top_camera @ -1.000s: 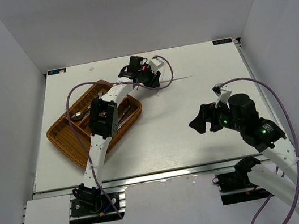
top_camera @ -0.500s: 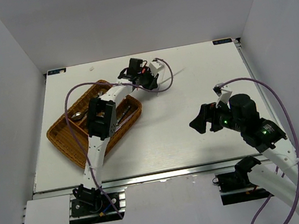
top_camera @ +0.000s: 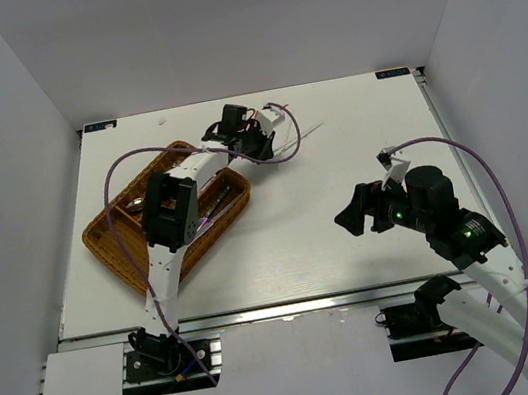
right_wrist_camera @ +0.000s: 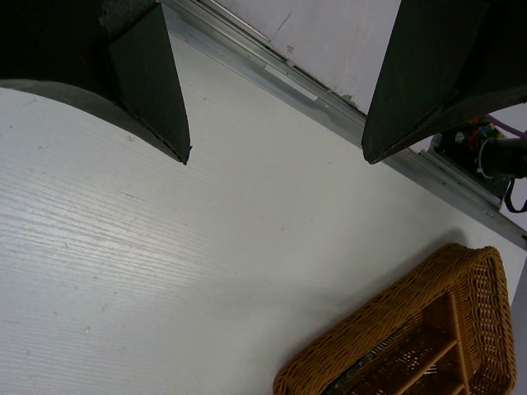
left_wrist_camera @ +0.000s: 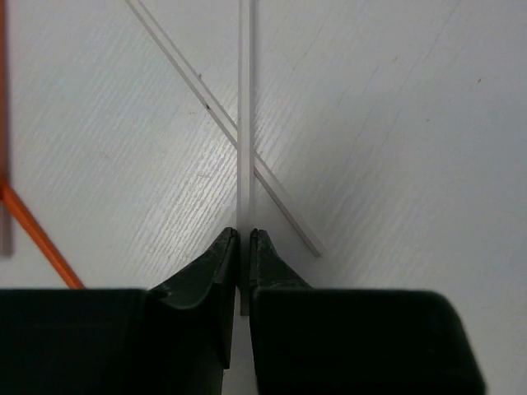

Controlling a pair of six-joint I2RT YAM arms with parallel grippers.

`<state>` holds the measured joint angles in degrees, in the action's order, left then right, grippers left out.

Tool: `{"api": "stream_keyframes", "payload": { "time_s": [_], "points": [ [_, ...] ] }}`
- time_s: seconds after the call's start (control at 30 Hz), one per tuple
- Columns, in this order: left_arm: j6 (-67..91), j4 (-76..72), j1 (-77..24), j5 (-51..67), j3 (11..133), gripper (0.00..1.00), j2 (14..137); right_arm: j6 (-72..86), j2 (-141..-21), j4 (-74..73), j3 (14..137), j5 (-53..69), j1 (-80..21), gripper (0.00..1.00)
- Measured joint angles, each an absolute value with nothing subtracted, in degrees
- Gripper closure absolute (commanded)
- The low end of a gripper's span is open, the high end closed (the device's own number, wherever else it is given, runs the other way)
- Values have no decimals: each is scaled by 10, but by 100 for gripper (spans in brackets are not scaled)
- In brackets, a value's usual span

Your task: Sort the eating utensils into containers

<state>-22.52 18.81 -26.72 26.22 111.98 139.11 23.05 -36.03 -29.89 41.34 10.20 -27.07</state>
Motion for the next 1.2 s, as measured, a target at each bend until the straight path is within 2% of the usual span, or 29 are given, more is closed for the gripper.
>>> {"api": "stream_keyframes", "payload": {
  "time_s": [0.27,0.4,0.5,0.63,0.73,0.87,1.0,1.1,1.2],
  "points": [
    [-112,37,-267,219,924,100,1189,231,-360,-298,413,101,-271,11],
    [10,-42,-268,120,824,100,1059,231,-360,-288,413,96,-271,11],
    [141,-44,-268,-26,721,100,936,233,-362,-279,413,96,-271,11],
    [311,61,-260,-212,595,100,771,236,-368,-267,413,105,-271,11],
    [418,154,-253,-300,505,100,652,237,-368,-258,413,115,-271,11],
    [537,282,-251,-364,411,100,489,240,-368,-238,405,131,-271,11],
    [624,380,-251,-406,368,100,368,244,-368,-231,394,144,-271,11],
    [664,426,-251,-421,344,100,324,248,-367,-225,385,151,-271,11],
    [689,446,-251,-415,317,100,342,250,-367,-221,380,156,-271,11]
  ]
}}
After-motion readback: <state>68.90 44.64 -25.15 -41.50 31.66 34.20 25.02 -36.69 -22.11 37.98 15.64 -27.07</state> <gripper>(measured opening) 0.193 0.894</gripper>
